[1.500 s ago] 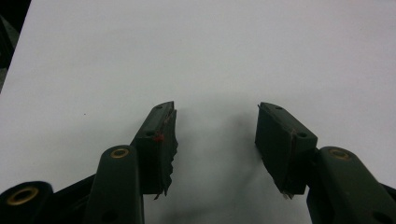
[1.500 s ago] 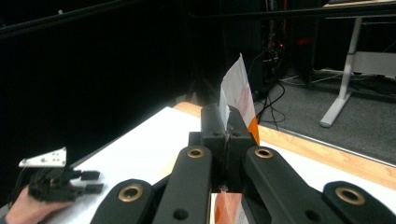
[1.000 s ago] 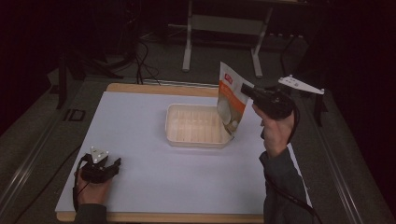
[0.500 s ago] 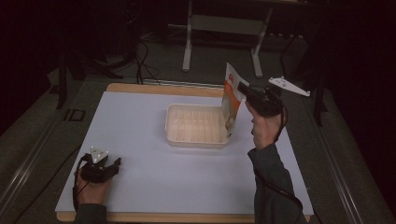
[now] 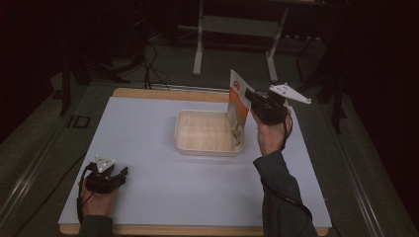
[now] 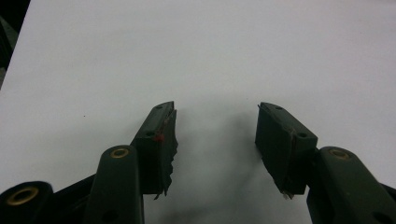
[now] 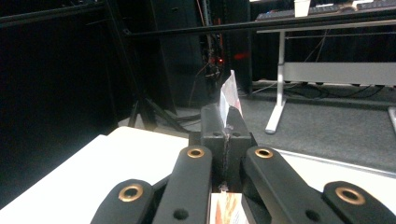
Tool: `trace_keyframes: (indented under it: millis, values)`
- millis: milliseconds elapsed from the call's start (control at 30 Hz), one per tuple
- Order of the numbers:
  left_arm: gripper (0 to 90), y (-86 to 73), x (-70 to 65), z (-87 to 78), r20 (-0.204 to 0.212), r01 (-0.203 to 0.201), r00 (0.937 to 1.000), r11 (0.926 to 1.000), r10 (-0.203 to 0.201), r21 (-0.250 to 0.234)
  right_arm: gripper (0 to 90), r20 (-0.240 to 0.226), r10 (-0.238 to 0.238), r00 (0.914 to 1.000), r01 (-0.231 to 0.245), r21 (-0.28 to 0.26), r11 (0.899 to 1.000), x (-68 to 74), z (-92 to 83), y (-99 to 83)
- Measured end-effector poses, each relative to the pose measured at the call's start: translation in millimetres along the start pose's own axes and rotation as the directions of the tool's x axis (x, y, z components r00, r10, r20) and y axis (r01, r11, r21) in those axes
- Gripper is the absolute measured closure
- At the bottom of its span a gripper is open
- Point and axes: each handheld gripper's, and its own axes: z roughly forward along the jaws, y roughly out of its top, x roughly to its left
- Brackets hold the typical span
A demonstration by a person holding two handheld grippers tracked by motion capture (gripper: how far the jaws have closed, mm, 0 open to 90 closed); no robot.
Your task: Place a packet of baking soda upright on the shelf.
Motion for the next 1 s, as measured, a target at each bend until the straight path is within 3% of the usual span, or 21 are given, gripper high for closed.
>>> trace_keyframes:
  millis: [167,267,1000]
  values:
    - [47.5,0.1,-0.1,0.1,-0.002,-0.001,1.0000,1.0000,0.001,0.003,90.0,0.036,0.023,0.9991,-0.023,-0.023,0.999,-5.5,-0.9,-1.7]
    - [47.4,0.0,-0.1,-0.1,-0.002,0.000,1.0000,1.0000,0.000,0.000,90.0,0.033,0.047,0.9983,-0.047,-0.023,0.999,-8.9,1.2,-4.8]
    - [47.3,-0.2,0.9,-1.0,0.006,0.003,1.0000,1.0000,-0.003,-0.007,90.0,0.102,0.071,0.9922,-0.066,-0.056,0.996,-7.7,16.1,-31.1]
